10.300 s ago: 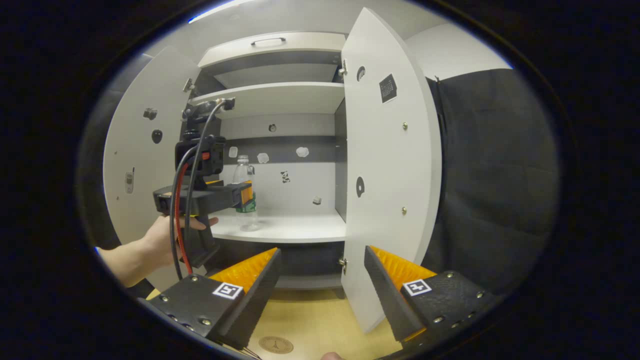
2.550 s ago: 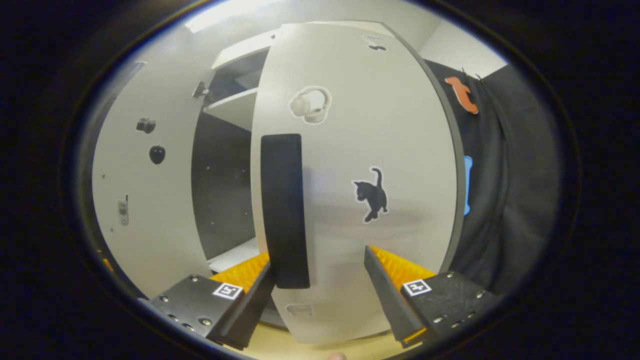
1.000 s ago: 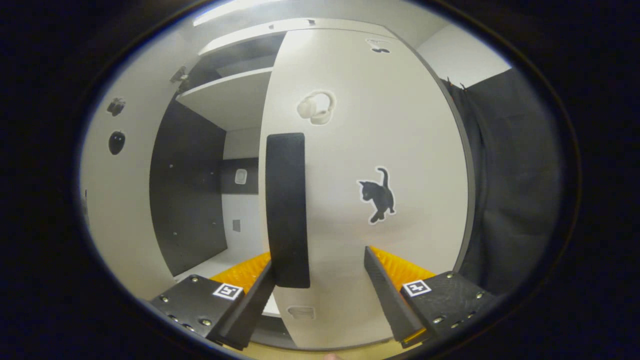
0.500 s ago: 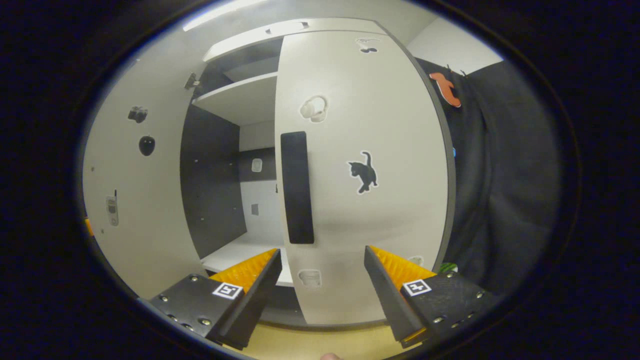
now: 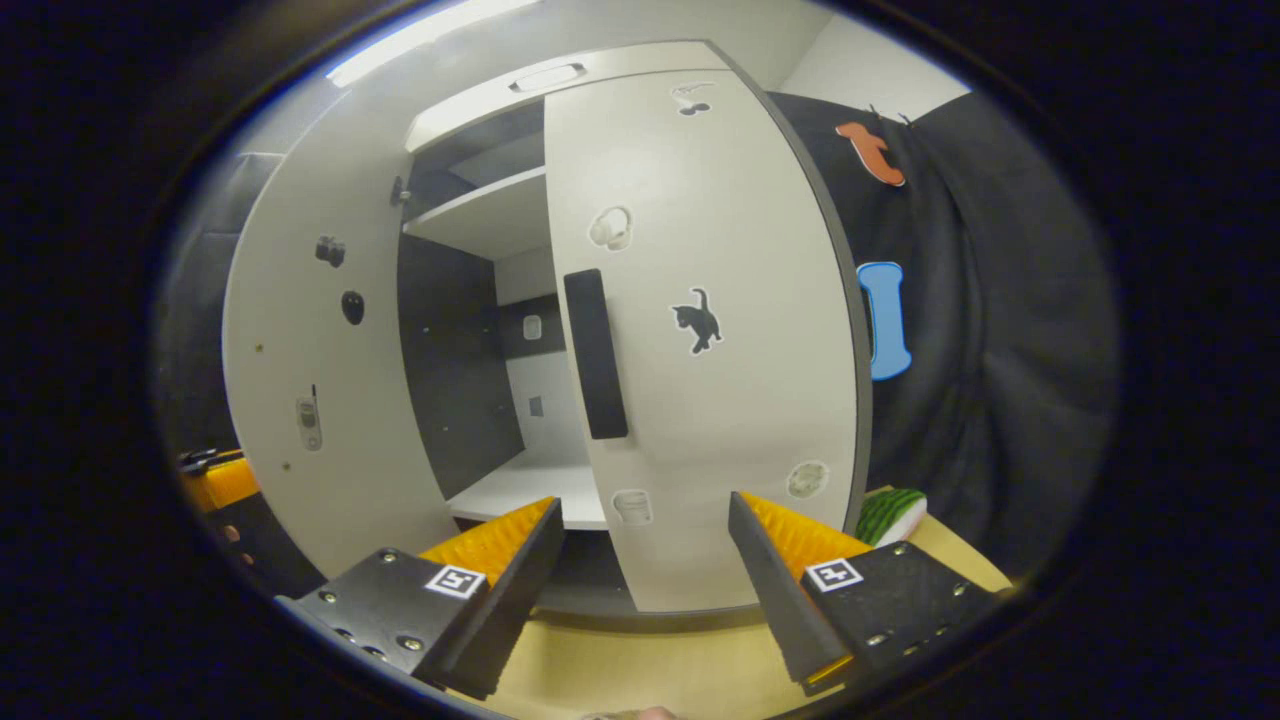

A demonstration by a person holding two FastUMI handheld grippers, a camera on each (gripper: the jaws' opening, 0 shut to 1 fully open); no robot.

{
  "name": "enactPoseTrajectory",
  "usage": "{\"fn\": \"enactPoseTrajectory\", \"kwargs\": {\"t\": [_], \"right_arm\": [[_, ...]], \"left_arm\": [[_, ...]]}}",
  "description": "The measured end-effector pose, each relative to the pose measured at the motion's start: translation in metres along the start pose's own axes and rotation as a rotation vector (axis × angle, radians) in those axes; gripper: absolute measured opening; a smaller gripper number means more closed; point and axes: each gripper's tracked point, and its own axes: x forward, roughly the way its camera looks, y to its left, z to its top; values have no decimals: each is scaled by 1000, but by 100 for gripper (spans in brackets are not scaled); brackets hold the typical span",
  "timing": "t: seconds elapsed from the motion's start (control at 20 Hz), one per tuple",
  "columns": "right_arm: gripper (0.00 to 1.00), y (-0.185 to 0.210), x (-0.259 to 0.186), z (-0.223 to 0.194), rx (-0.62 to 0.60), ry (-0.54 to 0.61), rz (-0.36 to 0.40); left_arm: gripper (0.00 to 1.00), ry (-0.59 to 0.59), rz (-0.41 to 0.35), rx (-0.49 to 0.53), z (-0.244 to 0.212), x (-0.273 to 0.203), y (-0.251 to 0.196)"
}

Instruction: Grasp the bottle in the cabinet with the left hand and place it on the coaster, then close the right door with the right hand and the left door with the left hand.

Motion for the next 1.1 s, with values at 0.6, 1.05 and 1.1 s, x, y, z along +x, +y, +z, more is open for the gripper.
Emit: {"fn": "enactPoseTrajectory", "kwargs": {"t": [0.6,1.05,1.1], "right_arm": [[100,-16,-15,-10,66,47,21],[97,-44,-22,-15,21,89,-7],[100,-45,-23,-15,25,91,-8]], "left_arm": [[92,-2,-61,-65,-3,26,-38],[96,-4,-108,-90,-4,76,-80],[96,-2,-111,-92,-6,83,-84]]}}
